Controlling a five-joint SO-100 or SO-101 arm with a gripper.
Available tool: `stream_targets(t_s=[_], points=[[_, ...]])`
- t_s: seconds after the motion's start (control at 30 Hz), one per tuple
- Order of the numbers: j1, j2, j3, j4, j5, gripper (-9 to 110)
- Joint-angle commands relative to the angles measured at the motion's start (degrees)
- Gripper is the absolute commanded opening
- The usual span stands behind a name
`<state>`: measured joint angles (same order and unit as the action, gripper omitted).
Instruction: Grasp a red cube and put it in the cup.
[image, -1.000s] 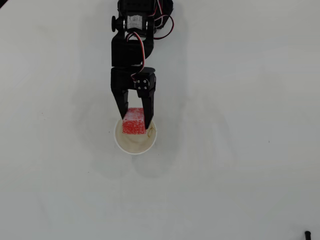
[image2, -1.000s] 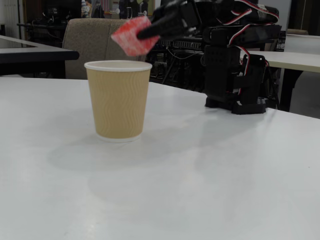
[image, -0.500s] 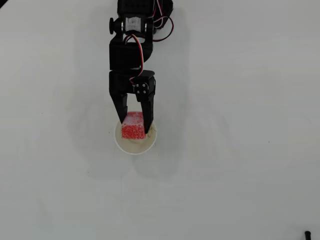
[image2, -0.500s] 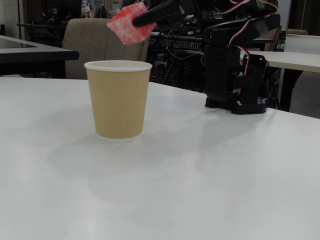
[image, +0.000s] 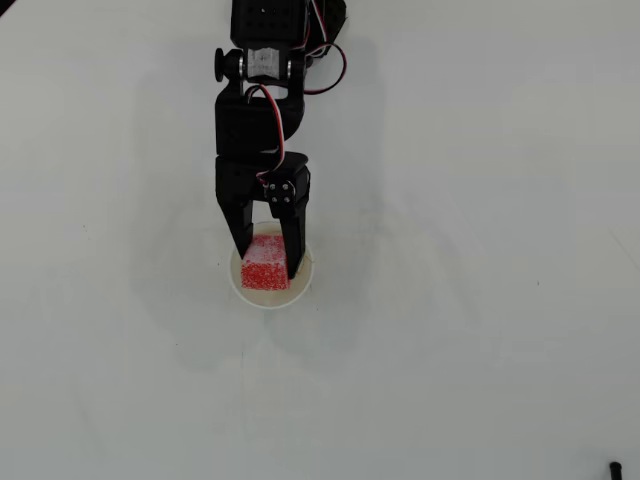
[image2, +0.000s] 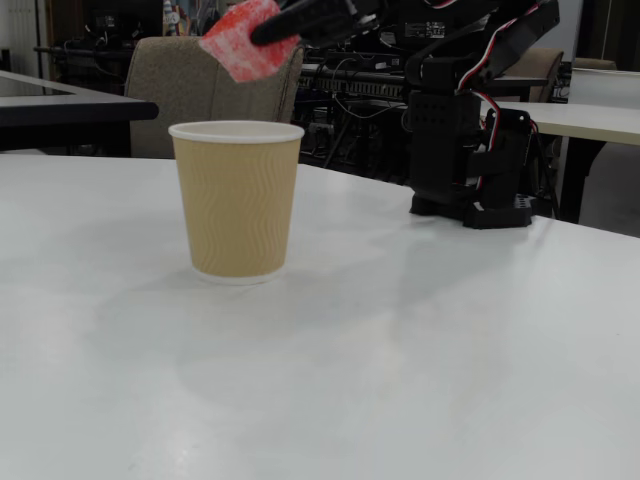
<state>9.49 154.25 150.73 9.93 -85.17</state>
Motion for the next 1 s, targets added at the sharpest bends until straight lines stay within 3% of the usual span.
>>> stream_targets(t_s=[0.0,0.83,0.97], points=[[-0.44,-0.44,-5.89,-1.67,0.62,5],[4.66,1.05,-5.27,-0.70,0.88,5],[4.83,1.05,-5.27,-0.70,0.88,11]])
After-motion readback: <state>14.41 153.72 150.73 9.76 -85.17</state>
